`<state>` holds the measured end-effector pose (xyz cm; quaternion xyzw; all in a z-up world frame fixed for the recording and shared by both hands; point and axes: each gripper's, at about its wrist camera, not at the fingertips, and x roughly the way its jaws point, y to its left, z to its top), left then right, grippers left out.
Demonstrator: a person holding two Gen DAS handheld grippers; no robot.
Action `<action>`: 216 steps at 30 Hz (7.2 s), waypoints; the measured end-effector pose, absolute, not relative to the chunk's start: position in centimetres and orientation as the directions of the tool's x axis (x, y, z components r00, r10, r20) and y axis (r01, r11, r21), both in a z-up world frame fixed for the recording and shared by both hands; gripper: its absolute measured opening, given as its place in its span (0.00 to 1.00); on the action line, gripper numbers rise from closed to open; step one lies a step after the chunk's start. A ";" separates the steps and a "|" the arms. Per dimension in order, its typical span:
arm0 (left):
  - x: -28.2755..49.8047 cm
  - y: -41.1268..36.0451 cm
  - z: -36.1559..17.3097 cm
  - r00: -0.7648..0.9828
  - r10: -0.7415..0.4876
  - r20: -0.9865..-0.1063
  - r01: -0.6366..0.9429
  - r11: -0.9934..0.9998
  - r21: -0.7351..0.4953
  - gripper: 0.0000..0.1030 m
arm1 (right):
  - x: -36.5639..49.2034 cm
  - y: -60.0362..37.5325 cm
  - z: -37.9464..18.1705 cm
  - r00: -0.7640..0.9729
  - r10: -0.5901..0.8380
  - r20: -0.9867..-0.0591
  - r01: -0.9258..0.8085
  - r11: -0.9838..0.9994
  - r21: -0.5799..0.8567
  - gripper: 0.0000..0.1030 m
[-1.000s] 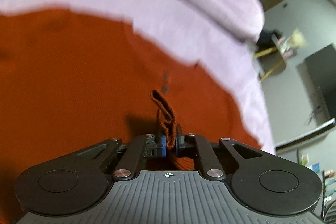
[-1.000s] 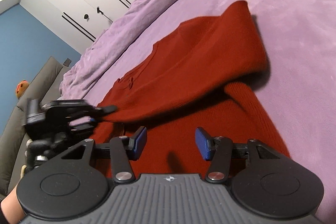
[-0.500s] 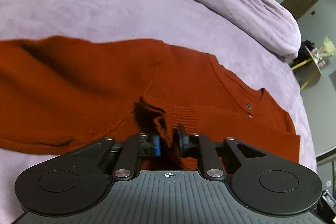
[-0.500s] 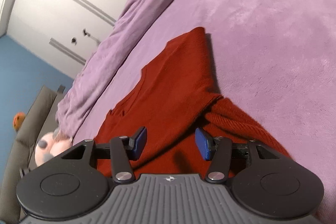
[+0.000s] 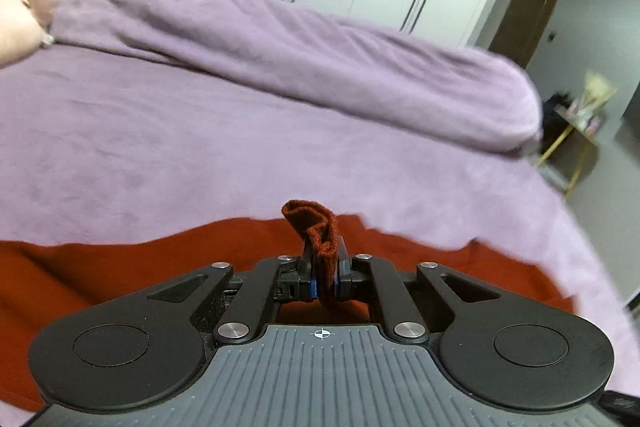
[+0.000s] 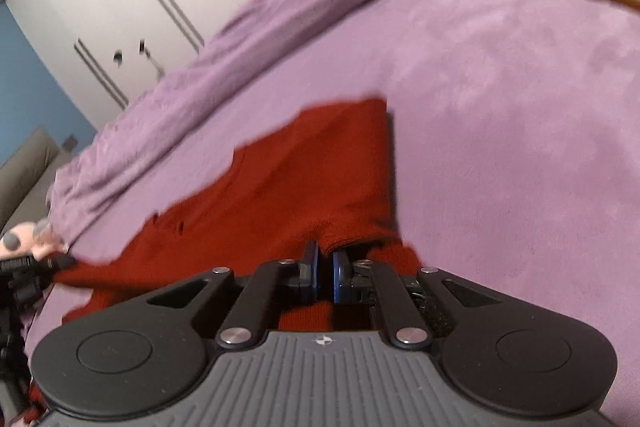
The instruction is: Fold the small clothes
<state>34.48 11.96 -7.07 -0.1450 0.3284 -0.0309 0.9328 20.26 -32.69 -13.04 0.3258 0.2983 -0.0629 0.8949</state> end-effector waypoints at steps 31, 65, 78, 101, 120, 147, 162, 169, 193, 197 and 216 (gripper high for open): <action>33.3 13.4 -10.3 0.816 -0.098 -0.570 -0.062 0.965 -0.254 0.09 | 29.9 -31.0 -7.7 0.836 -0.249 -0.488 0.270 0.963 -0.029 0.07; 33.4 8.1 -12.0 0.694 0.014 -0.719 -0.094 0.993 -0.071 0.76 | 29.3 -28.1 -8.9 0.834 -0.196 -0.516 0.179 0.980 -0.081 0.53; 24.7 19.3 -10.5 0.706 -0.097 -0.701 -0.297 0.858 -0.419 0.88 | 21.8 -24.1 -7.8 0.806 -0.062 -0.589 0.122 0.991 0.061 0.54; 14.9 44.3 -18.0 0.828 0.104 -0.550 -0.559 0.088 -0.825 0.09 | 16.6 -20.8 -9.3 0.757 0.096 -0.646 0.141 0.942 0.305 0.57; 25.0 9.4 -7.2 0.782 -0.207 -0.588 0.093 0.972 -0.217 0.61 | 16.6 -22.7 -7.9 0.787 0.114 -0.606 0.133 0.928 0.348 0.51; 20.3 21.0 -11.3 0.668 0.149 -0.729 -0.423 0.882 -0.208 0.63 | 34.5 -1.4 -6.8 0.669 0.370 -0.645 -0.277 0.929 0.245 0.39; 20.7 19.3 -10.1 0.679 0.155 -0.717 -0.382 0.909 -0.165 0.63 | 27.6 -13.7 -5.0 0.879 0.158 -0.449 0.015 0.934 0.357 0.00; 21.0 18.4 -9.3 0.715 0.150 -0.683 -0.376 0.906 -0.194 0.63 | 25.2 -16.3 -5.7 0.838 0.212 -0.503 -0.059 0.951 0.303 0.07; 19.1 20.4 -8.8 0.719 0.173 -0.673 -0.373 0.913 -0.164 0.63 | 26.4 -11.3 -6.3 0.923 0.133 -0.360 -0.004 0.942 0.336 0.06; 20.8 17.5 -9.3 0.716 0.115 -0.688 -0.309 0.936 -0.165 0.63 | 26.0 -19.4 -10.1 0.862 0.081 -0.501 0.202 0.851 0.485 0.11; 23.4 13.6 -9.5 0.676 0.076 -0.733 -0.276 0.949 -0.155 0.64 | 25.6 -26.6 -6.5 0.949 -0.034 -0.313 0.193 0.847 0.496 0.05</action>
